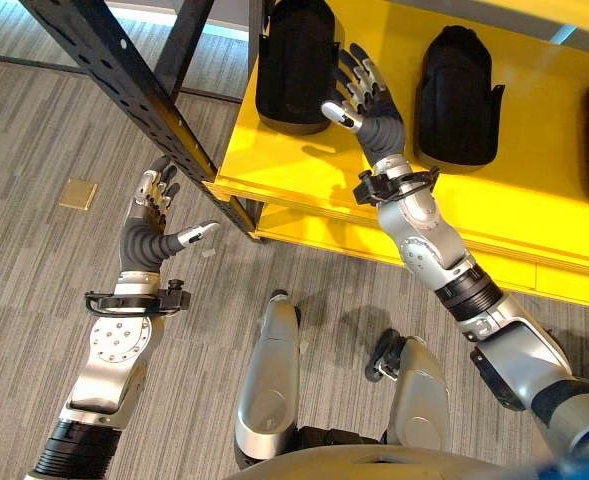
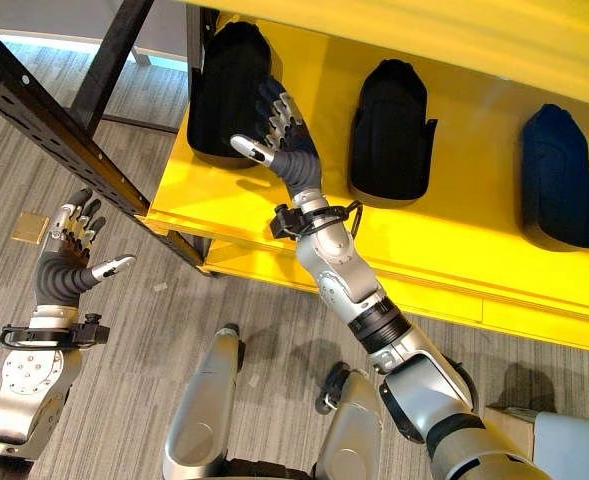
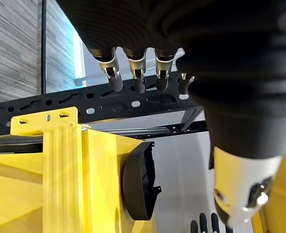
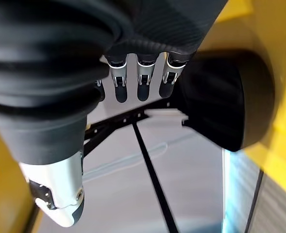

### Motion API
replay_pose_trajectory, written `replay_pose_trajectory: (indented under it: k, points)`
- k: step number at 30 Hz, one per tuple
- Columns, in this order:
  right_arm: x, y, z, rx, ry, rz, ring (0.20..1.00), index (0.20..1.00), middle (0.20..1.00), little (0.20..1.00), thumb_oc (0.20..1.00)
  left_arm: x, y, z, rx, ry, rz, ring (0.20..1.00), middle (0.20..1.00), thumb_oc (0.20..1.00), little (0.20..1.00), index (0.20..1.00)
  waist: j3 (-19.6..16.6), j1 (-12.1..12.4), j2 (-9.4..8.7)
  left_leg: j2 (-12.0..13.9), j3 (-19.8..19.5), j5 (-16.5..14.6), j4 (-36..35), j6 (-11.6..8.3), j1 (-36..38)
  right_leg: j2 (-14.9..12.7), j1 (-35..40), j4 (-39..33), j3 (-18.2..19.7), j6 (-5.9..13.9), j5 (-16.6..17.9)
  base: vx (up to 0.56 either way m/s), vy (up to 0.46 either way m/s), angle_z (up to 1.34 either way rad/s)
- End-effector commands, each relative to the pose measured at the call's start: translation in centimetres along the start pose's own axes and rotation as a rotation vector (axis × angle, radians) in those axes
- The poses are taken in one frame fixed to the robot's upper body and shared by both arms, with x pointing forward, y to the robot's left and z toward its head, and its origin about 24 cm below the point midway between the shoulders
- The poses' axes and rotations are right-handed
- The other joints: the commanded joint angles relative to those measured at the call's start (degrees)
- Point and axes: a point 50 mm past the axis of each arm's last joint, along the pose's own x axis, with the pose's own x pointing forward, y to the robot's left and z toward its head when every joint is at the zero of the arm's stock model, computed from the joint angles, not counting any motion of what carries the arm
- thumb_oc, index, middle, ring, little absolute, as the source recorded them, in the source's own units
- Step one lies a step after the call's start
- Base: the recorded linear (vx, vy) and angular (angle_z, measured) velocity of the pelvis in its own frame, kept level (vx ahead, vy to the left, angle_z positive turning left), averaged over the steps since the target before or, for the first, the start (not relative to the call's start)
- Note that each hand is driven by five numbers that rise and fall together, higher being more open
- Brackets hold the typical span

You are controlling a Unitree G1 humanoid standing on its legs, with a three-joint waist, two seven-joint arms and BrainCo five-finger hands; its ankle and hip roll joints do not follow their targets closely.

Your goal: Move parts from the plastic box to the shelf.

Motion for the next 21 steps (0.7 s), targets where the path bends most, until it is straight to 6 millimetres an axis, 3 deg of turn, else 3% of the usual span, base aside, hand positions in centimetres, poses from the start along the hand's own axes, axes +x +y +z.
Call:
replay_pose_trajectory:
  k: [1,11,21]
  points:
    - [2.1,0.9,3.7,-0.045,-0.191,-0.004,1.0,1.0,1.0,1.0,1.0,-0.2,-0.3,2.8,-0.024,-0.149,-0.026,1.0,1.0,1.0,1.0,1.0,-2.1,0.7,0.57,0.3,3.2,5.1,-3.7,3.65,-1.9,-0.3,1.1,-3.0,4.3,1.4,3.6,0.0,0.0,0.0]
    - [3.8,0.1,5.5,-0.161,-0.259,-0.095,1.0,1.0,1.0,1.0,1.0,-0.5,-0.5,2.7,-0.047,-0.143,-0.018,1.0,1.0,1.0,1.0,1.0,-2.0,0.4,0.85,0.4,3.4,5.3,-3.7,3.81,-2.7,-0.3,0.1,-2.6,4.6,1.29,3.7,0.0,0.0,0.0]
    - [5.4,-0.3,5.1,-0.097,-0.212,-0.162,1.0,1.0,1.0,1.0,1.0,-0.6,-0.6,2.6,-0.054,-0.134,-0.03,1.0,1.0,1.0,1.0,1.0,-1.2,0.7,1.35,0.2,3.4,4.9,-2.8,3.92,-3.6,-0.2,-0.8,-1.7,4.8,1.21,3.3,0.0,0.0,0.0]
